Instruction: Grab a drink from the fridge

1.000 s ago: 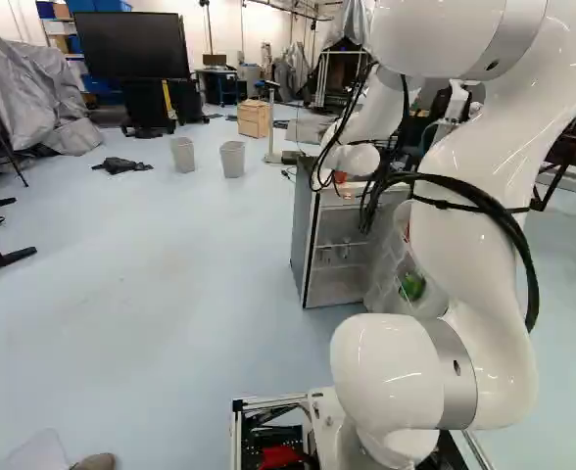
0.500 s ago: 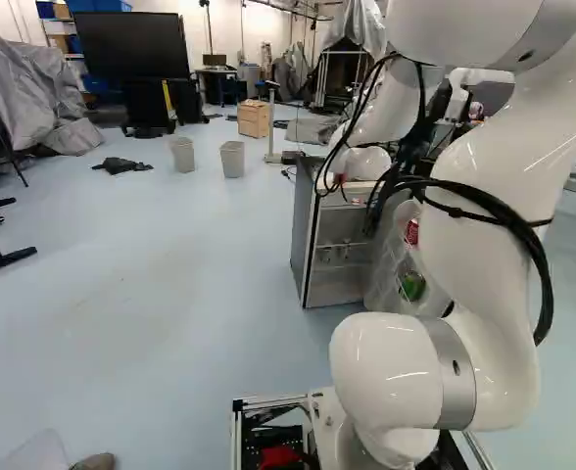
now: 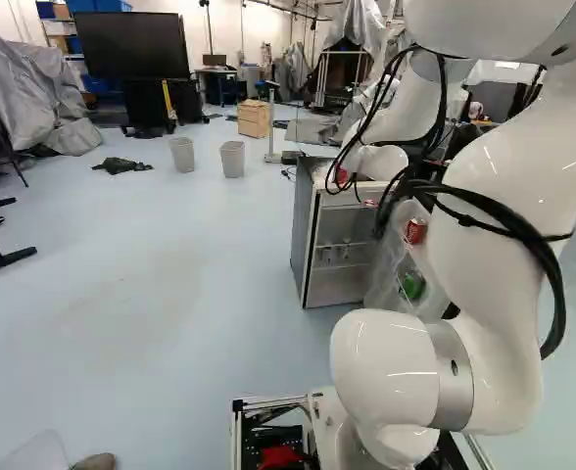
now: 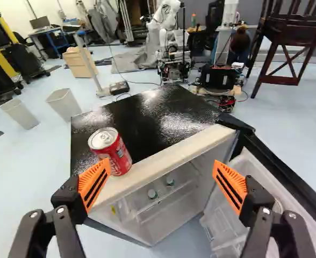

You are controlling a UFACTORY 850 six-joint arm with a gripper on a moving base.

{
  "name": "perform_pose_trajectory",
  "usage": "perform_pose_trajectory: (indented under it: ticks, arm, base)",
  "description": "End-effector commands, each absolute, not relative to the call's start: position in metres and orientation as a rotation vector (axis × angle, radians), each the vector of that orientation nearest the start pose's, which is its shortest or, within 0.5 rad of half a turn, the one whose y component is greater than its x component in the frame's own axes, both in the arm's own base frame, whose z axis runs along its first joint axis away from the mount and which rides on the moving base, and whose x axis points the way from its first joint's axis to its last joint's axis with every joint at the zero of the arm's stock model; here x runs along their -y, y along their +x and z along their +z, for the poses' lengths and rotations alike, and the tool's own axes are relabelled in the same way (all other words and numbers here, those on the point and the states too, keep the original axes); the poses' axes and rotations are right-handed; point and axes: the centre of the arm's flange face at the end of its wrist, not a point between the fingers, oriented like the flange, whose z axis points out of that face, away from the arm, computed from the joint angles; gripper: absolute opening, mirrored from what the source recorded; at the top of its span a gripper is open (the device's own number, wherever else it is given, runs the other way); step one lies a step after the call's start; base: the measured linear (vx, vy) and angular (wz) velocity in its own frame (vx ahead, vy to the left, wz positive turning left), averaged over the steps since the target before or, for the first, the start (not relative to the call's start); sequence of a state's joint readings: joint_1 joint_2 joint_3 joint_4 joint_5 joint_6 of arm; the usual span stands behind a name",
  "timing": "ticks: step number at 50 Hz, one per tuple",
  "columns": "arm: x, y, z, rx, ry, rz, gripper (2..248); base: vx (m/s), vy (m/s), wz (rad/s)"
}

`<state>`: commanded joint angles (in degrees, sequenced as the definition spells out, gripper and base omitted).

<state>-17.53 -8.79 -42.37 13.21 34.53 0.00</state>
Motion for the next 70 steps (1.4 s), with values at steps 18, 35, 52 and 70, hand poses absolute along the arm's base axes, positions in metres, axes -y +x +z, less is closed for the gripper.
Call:
perform_pose_trajectory:
  ticks: [18,35,52,70]
  arm:
    - [0.193,0.454,0.443,-1.095,-2.585,-1.817,247]
    - [0.223,0.436,0.441,-1.412,-2.488,-1.778,247]
    - [0.254,0.419,0.438,-1.720,-2.353,-1.728,247]
    - [0.286,0.404,0.433,-2.024,-2.174,-1.658,247]
  base:
    - [0.000,0.000,0.000]
    - [0.000,0.000,0.000]
    - [0.000,0.000,0.000]
    - [0.000,0.000,0.000]
